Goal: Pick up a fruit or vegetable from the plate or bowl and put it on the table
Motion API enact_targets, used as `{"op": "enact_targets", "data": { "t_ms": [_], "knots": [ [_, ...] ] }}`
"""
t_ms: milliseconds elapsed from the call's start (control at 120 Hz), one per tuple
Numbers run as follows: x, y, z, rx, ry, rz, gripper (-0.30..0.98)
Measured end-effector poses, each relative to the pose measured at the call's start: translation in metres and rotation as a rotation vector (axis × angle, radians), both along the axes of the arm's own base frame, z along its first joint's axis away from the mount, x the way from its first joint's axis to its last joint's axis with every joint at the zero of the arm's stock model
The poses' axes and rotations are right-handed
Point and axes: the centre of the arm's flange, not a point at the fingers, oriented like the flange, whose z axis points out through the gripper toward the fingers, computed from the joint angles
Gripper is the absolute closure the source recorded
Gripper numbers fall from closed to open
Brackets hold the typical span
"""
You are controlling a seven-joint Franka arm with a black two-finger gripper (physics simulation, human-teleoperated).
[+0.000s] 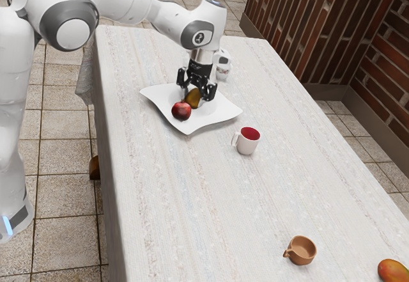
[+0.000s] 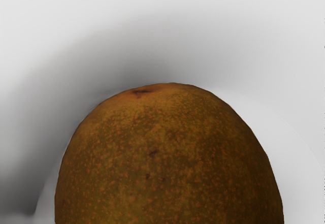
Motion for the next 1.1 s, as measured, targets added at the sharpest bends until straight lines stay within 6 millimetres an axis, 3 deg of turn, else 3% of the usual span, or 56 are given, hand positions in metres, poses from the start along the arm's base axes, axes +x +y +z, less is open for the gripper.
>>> {"op": "enact_targets", "data": {
  "t_ms": [175,325,475,617,842,1008,1100],
  "knots": [
    [0.001,-0.001,0.001,0.003,-0.001,0.005,0.40],
    [0.008,-0.013,0.039,0.018,-0.062,-0.022,0.44],
    [0.049,-0.051,0.085,0.061,-0.119,-0.097,0.39],
    [0.101,-0.095,0.111,0.083,-0.147,-0.170,0.41],
    [0.155,-0.145,0.095,0.067,-0.113,-0.247,0.41],
    [0.169,-0.165,0.083,0.050,-0.080,-0.282,0.42],
    [0.168,-0.167,0.081,0.035,-0.067,-0.287,0.22]
  ]
}}
